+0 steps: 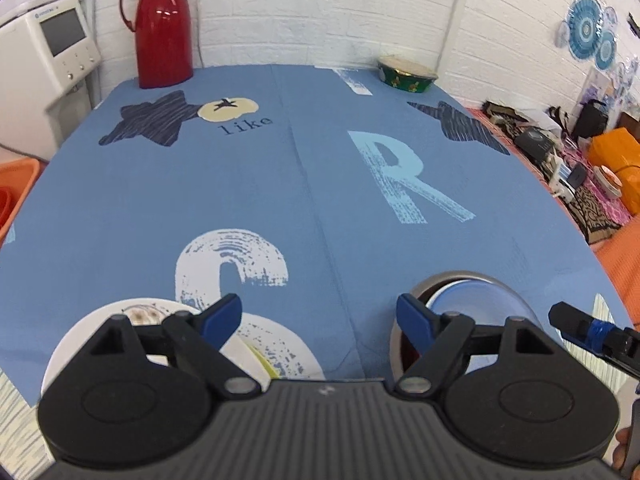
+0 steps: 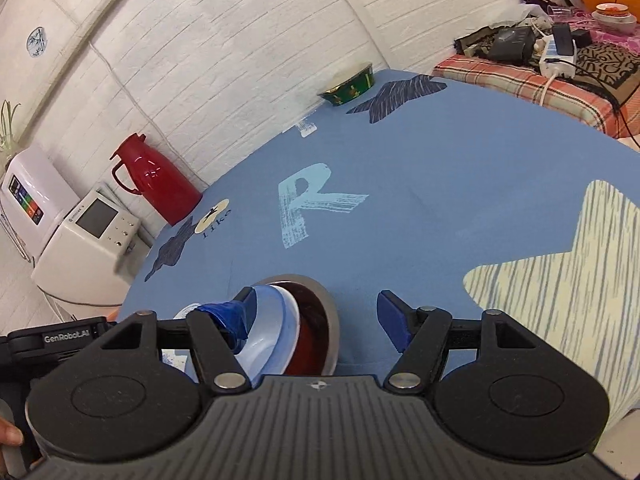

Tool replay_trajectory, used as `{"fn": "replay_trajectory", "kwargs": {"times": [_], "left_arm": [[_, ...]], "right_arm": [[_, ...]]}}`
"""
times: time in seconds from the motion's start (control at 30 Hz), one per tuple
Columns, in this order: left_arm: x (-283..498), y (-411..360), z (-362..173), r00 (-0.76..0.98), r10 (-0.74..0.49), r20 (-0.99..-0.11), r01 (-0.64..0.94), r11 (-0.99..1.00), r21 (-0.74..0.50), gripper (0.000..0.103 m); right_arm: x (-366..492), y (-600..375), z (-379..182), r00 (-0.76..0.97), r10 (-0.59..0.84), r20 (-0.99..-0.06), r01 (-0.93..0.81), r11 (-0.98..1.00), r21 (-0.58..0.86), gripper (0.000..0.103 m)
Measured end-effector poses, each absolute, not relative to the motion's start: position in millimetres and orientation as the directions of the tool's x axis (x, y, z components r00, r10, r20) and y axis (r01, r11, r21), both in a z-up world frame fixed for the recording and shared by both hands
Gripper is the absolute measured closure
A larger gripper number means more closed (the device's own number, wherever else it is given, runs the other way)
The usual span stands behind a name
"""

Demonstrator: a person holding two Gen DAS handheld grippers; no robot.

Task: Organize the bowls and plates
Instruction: 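Carry the clear blue bowl with both grippers to the stacked bowls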

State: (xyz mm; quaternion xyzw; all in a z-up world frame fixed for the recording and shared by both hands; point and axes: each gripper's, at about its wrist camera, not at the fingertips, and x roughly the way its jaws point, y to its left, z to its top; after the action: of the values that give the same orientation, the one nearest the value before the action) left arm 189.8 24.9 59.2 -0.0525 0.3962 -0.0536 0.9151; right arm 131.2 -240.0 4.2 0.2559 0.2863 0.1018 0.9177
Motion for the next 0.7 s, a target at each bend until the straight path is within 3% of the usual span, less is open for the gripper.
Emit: {"fn": "replay_trajectory", "kwargs": {"times": [0.13,0.33,0.5,0.7], "left_arm": [[202.4,34.9,63.7,0.564,-0.272,-0.780,0.192,0.962,-0.197,0.024],[224.1,38.8,57.1,0.397,-0.391,-0.830,0.271,0.914,-0.301,0.024],[237.5,30.0,36.2,0.326,-0.335,-0.884,0.305,0.922,-0.237,0.024],[248.8,27.7,25.1,0.303,-0.347,-0.887,0.312,0.916,-0.252,0.023]], "right_arm": [[125.6,-252.4,3.9,0.824,0.305,-0.478,-0.005,0.847,0.532,0.050],[123.5,-257.4,2.4,0.821,0.293,-0.490,0.014,0.848,0.530,0.050],[119.3,-251.6,6.6,0.805,0.290,-0.517,-0.002,0.874,0.486,0.050],[118.6,-243.5,5.3,0.771,0.296,-0.564,-0.014,0.893,0.450,0.050]]}}
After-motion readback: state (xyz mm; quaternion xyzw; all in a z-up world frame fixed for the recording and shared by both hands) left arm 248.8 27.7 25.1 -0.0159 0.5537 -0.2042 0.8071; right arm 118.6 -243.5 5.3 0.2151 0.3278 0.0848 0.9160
